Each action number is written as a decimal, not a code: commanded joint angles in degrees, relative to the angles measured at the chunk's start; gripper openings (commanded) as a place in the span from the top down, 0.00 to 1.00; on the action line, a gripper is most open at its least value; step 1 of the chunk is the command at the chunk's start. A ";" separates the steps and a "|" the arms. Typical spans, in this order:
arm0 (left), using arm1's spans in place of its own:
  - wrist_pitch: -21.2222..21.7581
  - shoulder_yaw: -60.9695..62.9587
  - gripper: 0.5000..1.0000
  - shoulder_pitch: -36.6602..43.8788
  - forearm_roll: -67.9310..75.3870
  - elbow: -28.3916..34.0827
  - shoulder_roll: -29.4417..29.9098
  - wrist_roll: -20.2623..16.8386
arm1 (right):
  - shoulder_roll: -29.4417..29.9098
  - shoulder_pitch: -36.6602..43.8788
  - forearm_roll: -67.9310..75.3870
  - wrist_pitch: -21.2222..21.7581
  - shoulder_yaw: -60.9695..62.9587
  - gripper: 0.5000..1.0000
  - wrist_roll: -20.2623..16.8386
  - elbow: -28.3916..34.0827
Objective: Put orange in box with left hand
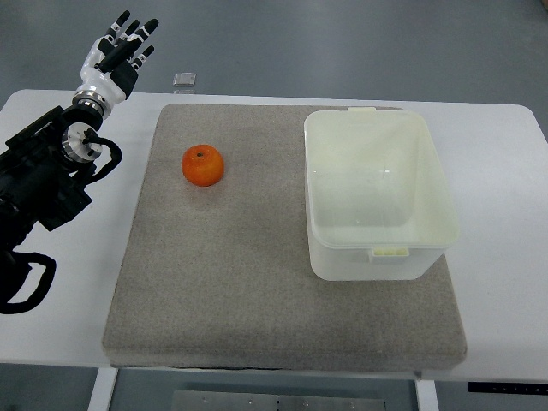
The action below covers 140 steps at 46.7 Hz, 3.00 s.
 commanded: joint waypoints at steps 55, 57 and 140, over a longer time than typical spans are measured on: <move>0.53 11.83 0.01 -1.75 0.84 -1.55 2.26 0.53 | 0.00 0.01 0.02 0.00 0.00 0.15 0.00 0.00; 0.27 12.45 0.02 -1.75 0.84 -2.08 2.35 0.45 | 0.00 0.01 0.02 0.00 0.00 0.15 0.00 0.00; -15.30 32.76 0.18 -14.50 85.56 -24.40 19.84 -18.29 | 0.00 0.01 0.02 0.00 0.00 0.15 0.00 0.00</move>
